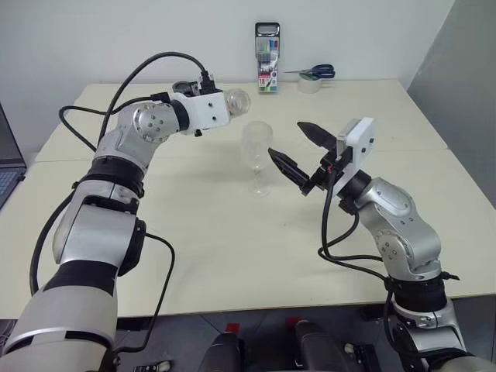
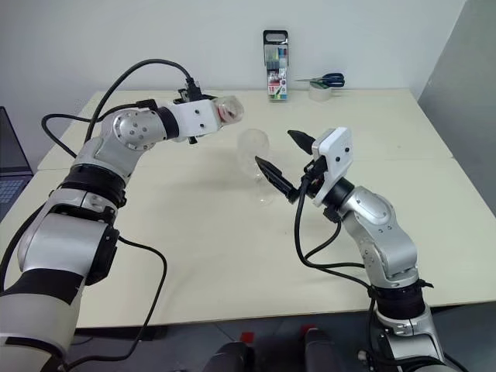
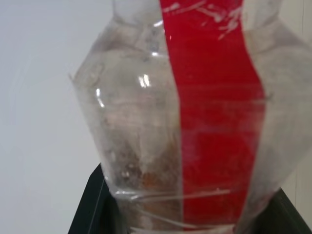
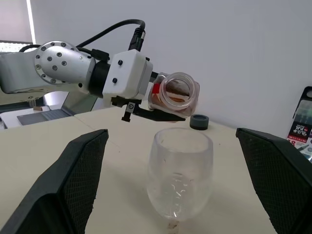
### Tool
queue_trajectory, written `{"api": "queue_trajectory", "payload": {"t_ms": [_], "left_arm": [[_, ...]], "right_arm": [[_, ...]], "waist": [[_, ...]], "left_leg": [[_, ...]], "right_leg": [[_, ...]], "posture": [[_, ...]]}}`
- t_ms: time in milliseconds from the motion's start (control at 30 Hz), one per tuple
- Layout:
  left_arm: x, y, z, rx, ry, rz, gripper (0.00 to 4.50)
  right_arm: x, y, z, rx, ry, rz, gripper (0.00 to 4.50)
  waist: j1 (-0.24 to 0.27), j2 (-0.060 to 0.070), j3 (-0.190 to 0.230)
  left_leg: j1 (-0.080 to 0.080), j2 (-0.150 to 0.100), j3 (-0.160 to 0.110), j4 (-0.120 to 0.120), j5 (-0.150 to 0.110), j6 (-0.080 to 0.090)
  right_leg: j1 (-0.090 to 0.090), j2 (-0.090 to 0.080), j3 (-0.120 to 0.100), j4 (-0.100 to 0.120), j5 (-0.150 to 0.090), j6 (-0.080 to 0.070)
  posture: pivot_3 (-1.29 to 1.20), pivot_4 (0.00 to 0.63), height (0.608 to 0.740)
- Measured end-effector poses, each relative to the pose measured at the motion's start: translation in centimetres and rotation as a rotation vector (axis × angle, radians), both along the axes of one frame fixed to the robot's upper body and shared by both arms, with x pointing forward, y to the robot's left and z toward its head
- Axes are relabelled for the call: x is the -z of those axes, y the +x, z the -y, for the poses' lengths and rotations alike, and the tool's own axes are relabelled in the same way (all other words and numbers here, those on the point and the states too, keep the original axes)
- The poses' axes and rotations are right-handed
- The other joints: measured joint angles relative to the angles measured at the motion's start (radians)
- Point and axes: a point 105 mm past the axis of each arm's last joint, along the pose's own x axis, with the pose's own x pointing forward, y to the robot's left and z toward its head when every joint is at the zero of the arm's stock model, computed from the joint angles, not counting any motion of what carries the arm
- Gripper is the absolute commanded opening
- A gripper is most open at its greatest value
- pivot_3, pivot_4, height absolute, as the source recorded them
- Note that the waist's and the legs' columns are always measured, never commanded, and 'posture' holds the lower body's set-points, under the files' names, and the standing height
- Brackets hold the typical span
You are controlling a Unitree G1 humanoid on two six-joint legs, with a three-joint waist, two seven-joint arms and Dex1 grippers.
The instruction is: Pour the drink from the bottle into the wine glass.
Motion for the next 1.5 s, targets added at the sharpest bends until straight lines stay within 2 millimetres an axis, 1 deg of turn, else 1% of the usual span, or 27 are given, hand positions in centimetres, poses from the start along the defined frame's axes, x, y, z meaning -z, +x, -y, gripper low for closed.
{"api": "queue_trajectory", "payload": {"t_ms": [200, 433, 533, 667, 767, 967, 1200, 1367, 1500], "left_arm": [[-0.2, 0.1, 0.2, 0.000, 0.058, 0.043, 1.73], [-1.4, 0.2, 0.5, 0.003, 0.109, 0.108, 1.73], [-1.5, 0.3, 0.6, 0.002, 0.136, 0.122, 1.73], [-1.0, 0.5, 0.4, -0.012, 0.154, 0.119, 1.73], [-0.8, 0.4, 0.6, -0.002, 0.175, 0.131, 1.73], [-1.5, 0.4, 1.0, 0.010, 0.209, 0.174, 1.73], [-1.4, 0.4, 1.3, 0.022, 0.240, 0.199, 1.73], [-2.0, 0.3, 1.2, 0.023, 0.260, 0.227, 1.73], [-2.1, 0.2, 1.2, 0.030, 0.279, 0.232, 1.73]], "right_arm": [[0.2, 0.0, 0.0, 0.005, 0.000, -0.004, 4.50], [0.3, 0.1, 0.0, 0.015, -0.005, -0.003, 4.50], [0.3, 0.1, -0.1, 0.014, -0.004, -0.003, 4.50], [0.3, 0.1, -0.1, 0.014, -0.004, -0.004, 4.50], [0.3, 0.1, -0.1, 0.015, -0.004, -0.004, 4.50], [0.4, 0.1, 0.0, 0.016, -0.004, -0.005, 4.50], [0.4, 0.1, 0.0, 0.017, -0.005, -0.006, 4.50], [0.4, 0.1, 0.0, 0.017, -0.005, -0.007, 4.50], [0.4, 0.1, 0.0, 0.017, -0.005, -0.007, 4.50]], "waist": [[0.000, 0.000, 0.000], [0.000, 0.000, 0.000], [0.000, 0.000, 0.000], [0.000, 0.000, 0.000], [0.000, 0.000, 0.000], [0.000, 0.000, 0.000], [0.000, 0.000, 0.000], [0.000, 0.000, 0.000], [0.000, 0.000, 0.000]], "left_leg": [[0.000, 0.000, 0.001, 0.000, 0.000, 0.000], [0.000, 0.000, 0.001, 0.000, 0.000, 0.000], [0.000, -0.001, 0.001, 0.000, 0.000, 0.000], [0.000, -0.001, 0.001, 0.000, 0.000, 0.000], [0.000, -0.001, 0.001, 0.000, 0.000, 0.000], [0.000, -0.002, 0.002, 0.000, 0.000, 0.000], [0.000, -0.002, 0.002, 0.000, 0.000, 0.000], [0.000, -0.007, 0.001, 0.000, 0.000, 0.000], [0.000, -0.008, 0.001, 0.000, 0.000, -0.001]], "right_leg": [[0.000, 0.000, 0.000, 0.000, 0.000, 0.000], [-0.001, 0.000, 0.001, 0.001, 0.000, 0.000], [-0.001, 0.000, 0.001, 0.001, 0.000, 0.000], [-0.001, 0.000, 0.001, 0.001, 0.000, 0.000], [-0.001, 0.000, 0.001, 0.001, 0.000, 0.000], [-0.001, 0.000, 0.001, 0.001, 0.000, 0.000], [-0.002, 0.000, 0.001, 0.002, 0.000, 0.000], [-0.002, 0.000, 0.002, 0.002, 0.000, 0.000], [-0.002, -0.001, 0.002, 0.002, 0.000, 0.000]], "posture": [[0.00, 0.150, 0.740], [0.00, 0.150, 0.740], [0.00, 0.150, 0.740], [0.00, 0.150, 0.740], [0.00, 0.150, 0.740], [0.00, 0.150, 0.740], [0.00, 0.150, 0.740], [0.00, 0.150, 0.740], [0.00, 0.150, 0.740]]}}
